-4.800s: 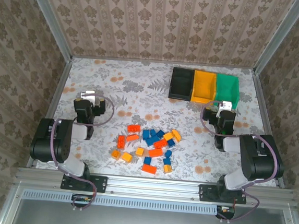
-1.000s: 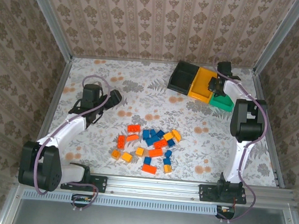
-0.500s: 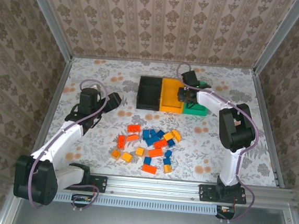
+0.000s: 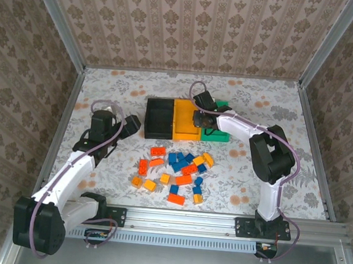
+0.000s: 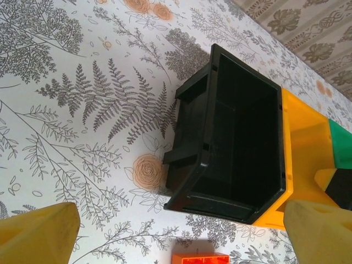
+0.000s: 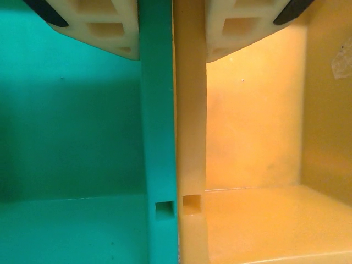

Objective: Sort the legos into containers by color

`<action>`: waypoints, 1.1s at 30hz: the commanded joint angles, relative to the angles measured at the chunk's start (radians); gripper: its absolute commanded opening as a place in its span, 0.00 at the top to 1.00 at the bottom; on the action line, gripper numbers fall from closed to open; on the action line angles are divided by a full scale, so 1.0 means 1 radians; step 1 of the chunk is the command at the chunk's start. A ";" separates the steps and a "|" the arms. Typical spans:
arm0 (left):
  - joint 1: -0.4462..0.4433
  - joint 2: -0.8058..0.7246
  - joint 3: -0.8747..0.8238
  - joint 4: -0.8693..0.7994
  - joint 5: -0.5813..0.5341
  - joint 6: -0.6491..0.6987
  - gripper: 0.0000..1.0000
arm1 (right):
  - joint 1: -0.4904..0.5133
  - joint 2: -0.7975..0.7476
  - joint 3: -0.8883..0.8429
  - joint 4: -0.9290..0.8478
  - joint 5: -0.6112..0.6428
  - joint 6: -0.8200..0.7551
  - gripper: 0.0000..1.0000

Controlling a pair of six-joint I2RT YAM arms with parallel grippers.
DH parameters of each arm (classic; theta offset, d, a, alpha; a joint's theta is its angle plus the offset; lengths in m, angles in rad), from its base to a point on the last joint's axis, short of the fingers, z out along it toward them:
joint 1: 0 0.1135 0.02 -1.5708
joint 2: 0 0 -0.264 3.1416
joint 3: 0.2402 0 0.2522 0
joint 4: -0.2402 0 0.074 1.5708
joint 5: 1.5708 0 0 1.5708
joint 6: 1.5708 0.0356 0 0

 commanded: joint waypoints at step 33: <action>-0.060 -0.128 -0.002 -0.145 -0.013 -0.011 0.00 | 0.107 -0.382 -0.317 0.029 0.027 0.057 0.32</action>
